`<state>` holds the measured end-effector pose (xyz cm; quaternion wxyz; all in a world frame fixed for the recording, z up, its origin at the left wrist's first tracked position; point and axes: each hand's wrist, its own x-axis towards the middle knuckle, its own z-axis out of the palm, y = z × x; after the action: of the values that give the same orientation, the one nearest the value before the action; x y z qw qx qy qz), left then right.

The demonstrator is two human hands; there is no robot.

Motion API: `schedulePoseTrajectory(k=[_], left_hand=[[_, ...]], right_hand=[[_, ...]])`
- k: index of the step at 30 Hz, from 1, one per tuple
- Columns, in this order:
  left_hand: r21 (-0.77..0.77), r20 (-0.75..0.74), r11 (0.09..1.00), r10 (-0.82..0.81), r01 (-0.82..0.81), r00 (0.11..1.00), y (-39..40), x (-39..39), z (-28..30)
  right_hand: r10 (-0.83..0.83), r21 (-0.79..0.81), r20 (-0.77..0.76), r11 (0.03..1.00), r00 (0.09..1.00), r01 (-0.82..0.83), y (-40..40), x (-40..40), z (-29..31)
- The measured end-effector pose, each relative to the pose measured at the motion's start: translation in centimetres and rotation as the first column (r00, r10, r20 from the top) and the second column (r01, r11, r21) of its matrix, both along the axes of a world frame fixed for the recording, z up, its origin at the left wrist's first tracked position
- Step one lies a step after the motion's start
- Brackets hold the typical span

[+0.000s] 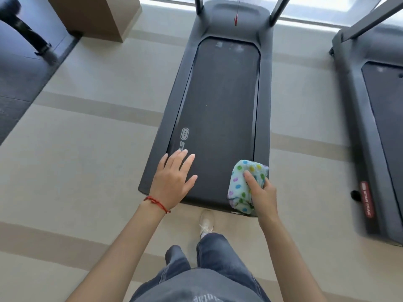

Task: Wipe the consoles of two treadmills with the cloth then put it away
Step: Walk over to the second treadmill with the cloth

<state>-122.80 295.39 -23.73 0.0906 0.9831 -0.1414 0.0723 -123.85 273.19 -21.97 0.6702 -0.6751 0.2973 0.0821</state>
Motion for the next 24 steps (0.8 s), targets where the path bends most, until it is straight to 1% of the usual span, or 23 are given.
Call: schedulePoseTrajectory(k=[4,12,18,24], left_hand=[[-0.010,0.008,1.000,0.020,-0.020,1.000,-1.7,5.1,1.0],[-0.008,0.035,0.998,0.063,-0.063,0.997,-2.8,12.9,2.7],[-0.028,0.026,0.998,0.051,-0.050,0.998,-4.0,19.1,3.0],[-0.038,0.038,0.999,0.027,-0.026,0.999,-4.6,26.9,2.7]], right_hand=[[0.004,0.009,0.014,1.000,1.000,-0.004,-2.0,5.5,0.9],[-0.011,0.041,0.047,0.999,0.999,0.009,-3.9,13.3,2.4],[-0.024,0.046,0.056,0.999,0.998,0.021,-4.5,18.4,2.7],[-0.063,0.063,0.059,0.996,0.996,0.060,-4.8,26.1,3.2]])
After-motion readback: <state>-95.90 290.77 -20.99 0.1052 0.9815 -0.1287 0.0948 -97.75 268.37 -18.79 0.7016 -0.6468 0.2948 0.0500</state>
